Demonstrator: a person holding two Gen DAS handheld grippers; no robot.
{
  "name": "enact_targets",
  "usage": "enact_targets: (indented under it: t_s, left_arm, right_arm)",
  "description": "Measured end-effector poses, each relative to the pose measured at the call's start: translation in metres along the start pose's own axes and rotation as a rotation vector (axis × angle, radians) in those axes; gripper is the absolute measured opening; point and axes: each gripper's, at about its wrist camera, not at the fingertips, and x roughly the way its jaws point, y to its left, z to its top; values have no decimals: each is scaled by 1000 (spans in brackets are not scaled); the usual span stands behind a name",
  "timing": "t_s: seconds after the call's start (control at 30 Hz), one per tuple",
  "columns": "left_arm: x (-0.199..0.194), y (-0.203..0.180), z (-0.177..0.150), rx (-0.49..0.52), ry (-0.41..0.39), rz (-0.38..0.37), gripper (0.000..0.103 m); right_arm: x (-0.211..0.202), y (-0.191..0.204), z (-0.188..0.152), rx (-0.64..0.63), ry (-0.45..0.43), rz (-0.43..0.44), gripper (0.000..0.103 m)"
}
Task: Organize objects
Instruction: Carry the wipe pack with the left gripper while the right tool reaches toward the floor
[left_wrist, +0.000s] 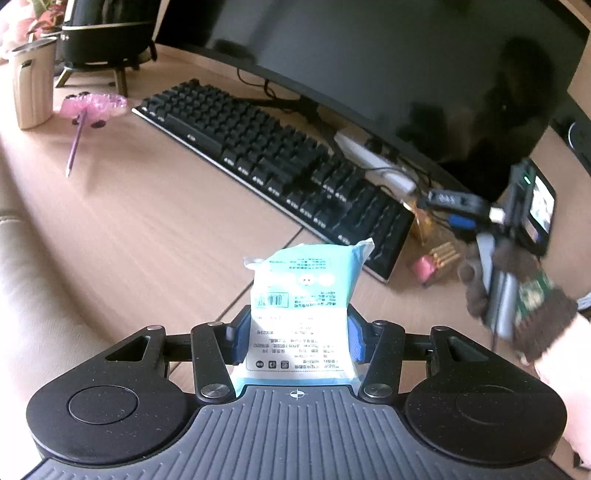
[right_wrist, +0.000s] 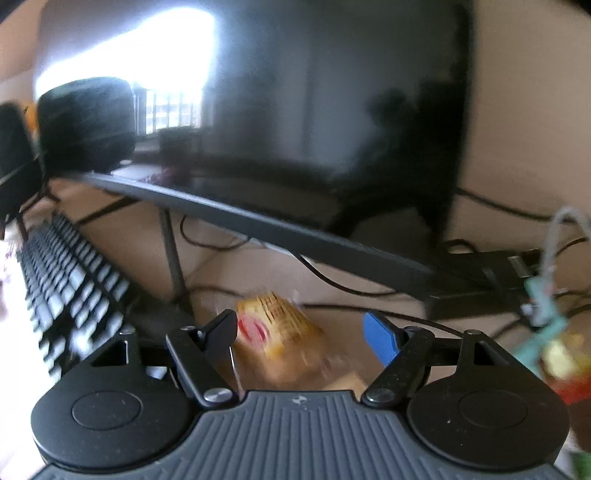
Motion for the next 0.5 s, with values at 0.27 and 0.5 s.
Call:
enact_targets:
  t_s: [0.27,0.5]
  left_arm:
    - [9,-19,-3,84,38,-67,54]
    - [38,-65,1,151,74,-213,54]
  right_arm:
    - [-31,-36,-42,-51,71,2,54]
    - [-97,-93,-89,-83,109,-109,42]
